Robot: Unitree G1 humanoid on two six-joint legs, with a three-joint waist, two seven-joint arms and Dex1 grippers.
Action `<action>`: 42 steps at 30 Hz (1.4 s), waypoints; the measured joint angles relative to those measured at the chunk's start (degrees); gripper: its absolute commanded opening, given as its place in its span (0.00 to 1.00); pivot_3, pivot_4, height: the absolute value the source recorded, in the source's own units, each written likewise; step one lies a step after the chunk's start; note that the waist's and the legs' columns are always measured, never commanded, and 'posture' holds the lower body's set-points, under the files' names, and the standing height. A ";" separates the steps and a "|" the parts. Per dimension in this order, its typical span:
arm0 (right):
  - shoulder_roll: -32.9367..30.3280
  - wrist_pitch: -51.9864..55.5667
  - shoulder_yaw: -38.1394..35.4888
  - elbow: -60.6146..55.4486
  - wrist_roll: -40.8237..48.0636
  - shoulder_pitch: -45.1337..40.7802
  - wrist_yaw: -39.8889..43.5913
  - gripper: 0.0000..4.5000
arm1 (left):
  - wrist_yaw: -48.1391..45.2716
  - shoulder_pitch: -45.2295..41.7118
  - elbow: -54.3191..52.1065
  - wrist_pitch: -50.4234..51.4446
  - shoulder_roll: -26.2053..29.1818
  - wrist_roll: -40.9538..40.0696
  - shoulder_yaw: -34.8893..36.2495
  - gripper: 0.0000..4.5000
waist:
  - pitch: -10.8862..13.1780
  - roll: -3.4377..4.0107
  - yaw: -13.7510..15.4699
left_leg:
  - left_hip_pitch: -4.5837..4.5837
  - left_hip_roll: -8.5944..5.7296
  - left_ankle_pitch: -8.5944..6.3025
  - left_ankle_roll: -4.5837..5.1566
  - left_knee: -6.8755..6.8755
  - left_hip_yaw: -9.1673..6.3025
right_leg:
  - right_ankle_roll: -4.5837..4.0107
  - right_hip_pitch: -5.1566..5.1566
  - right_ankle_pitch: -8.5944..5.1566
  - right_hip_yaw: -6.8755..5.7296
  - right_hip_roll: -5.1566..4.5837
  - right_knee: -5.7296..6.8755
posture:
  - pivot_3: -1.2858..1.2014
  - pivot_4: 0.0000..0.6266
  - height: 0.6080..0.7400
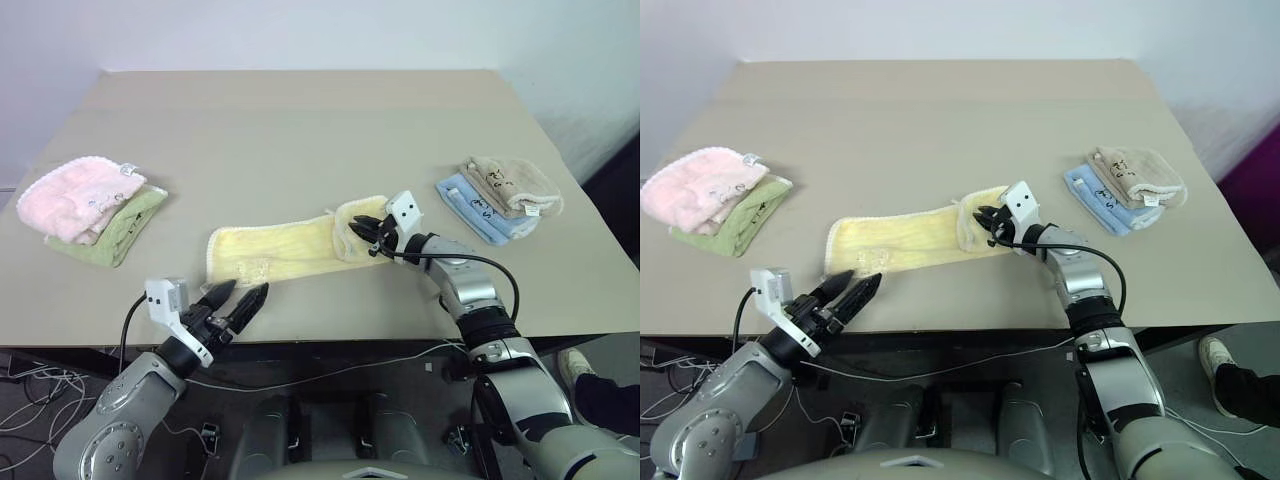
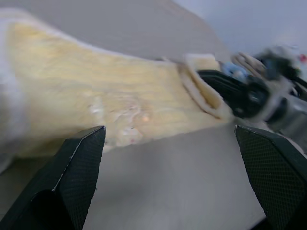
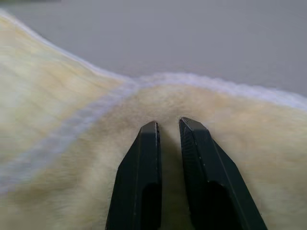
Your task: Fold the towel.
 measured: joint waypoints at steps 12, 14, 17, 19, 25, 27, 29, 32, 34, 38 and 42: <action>-3.93 4.41 -2.31 -11.32 3.45 -0.83 2.45 0.16 | 23.97 -3.31 2.71 0.42 -10.08 -21.13 4.83 1.00 | 0.01 -0.01 0.30 | -0.04 -0.04 -0.05 0.07 0.01 -0.01 | -0.04 -0.03 -0.02 0.00 -0.06 -0.04 | 0.52 0.24 1.00; -3.83 4.41 -2.31 -11.24 3.31 -0.84 2.04 0.16 | 28.04 -5.48 5.02 -0.52 -10.92 -23.70 5.51 1.00 | 0.01 -0.02 0.35 | -0.04 -0.05 -0.02 0.11 0.01 -0.01 | -0.04 -0.02 -0.01 -0.01 -0.06 -0.04 | 0.52 0.24 1.00; -3.69 4.54 -2.41 -11.28 3.36 -0.83 1.25 0.16 | 31.89 -8.68 7.49 -0.61 -10.49 -26.09 5.77 1.00 | 0.01 -0.01 0.41 | -0.03 -0.06 0.04 0.20 0.01 -0.01 | -0.03 0.01 -0.01 -0.02 -0.05 -0.03 | 0.52 0.24 1.00; -3.53 4.88 -2.43 -11.46 3.55 -0.75 0.72 0.16 | 33.41 -10.17 8.40 -0.42 -9.80 -27.00 5.66 1.00 | 0.01 0.00 0.40 | -0.03 -0.06 0.04 0.20 0.02 -0.01 | -0.04 0.02 -0.01 -0.02 -0.04 -0.02 | 0.52 0.24 1.00; -3.41 5.43 -2.48 -13.27 4.29 0.44 -0.58 0.15 | 34.99 -12.12 9.77 0.46 -8.28 -28.38 5.00 0.91 | 0.00 0.00 0.55 | -0.03 -0.07 0.01 0.15 0.02 -0.01 | -0.04 0.02 -0.01 -0.03 -0.05 -0.03 | 0.52 0.24 1.00; -3.41 5.79 -2.53 -14.34 4.42 1.03 -1.00 0.15 | 35.22 -12.47 10.68 0.45 -8.16 -28.52 5.03 0.80 | 0.01 0.00 0.54 | -0.03 -0.08 -0.03 0.08 0.02 -0.01 | -0.04 0.02 -0.01 -0.03 -0.05 -0.04 | 0.52 0.24 1.00; -3.41 6.04 -2.54 -14.92 4.50 1.50 -1.38 0.15 | 35.46 -12.70 11.61 0.52 -8.09 -28.62 4.73 0.64 | 0.01 0.00 0.45 | -0.04 -0.07 -0.04 0.07 0.01 -0.01 | -0.04 0.01 -0.01 -0.02 -0.05 -0.04 | 0.52 0.24 1.00; -3.40 6.40 -2.61 -15.75 4.60 2.16 -1.90 0.15 | 35.78 -12.90 12.13 0.50 -7.89 -28.88 4.56 0.40 | 0.01 0.00 0.34 | -0.05 -0.06 -0.04 0.06 0.00 -0.01 | -0.04 -0.02 -0.01 -0.02 -0.04 -0.04 | 0.52 0.24 1.00; -3.22 6.47 -2.61 -16.14 4.74 2.47 -2.15 0.15 | 35.79 -13.17 12.43 0.37 -7.77 -28.96 4.61 0.25 | 0.01 0.00 0.33 | -0.05 -0.06 -0.04 0.06 0.00 -0.01 | -0.04 -0.02 -0.01 -0.02 -0.04 -0.04 | 0.52 0.24 1.00; -2.50 6.66 -2.56 -17.19 5.15 3.30 -2.85 0.15 | 35.76 -13.61 12.70 -0.74 -7.71 -29.59 5.26 0.00 | 0.02 0.00 0.35 | -0.07 -0.06 -0.05 0.05 0.00 -0.01 | -0.04 -0.04 -0.02 -0.02 -0.06 -0.05 | 0.52 0.24 1.00; -2.23 6.90 -2.56 -17.23 5.47 3.83 -3.05 0.15 | 35.39 -13.86 13.30 -1.14 -6.72 -29.55 5.79 0.00 | 0.02 0.00 0.28 | -0.08 -0.05 -0.05 0.05 -0.02 -0.01 | -0.05 -0.07 -0.02 -0.02 -0.06 -0.06 | 0.52 0.24 1.00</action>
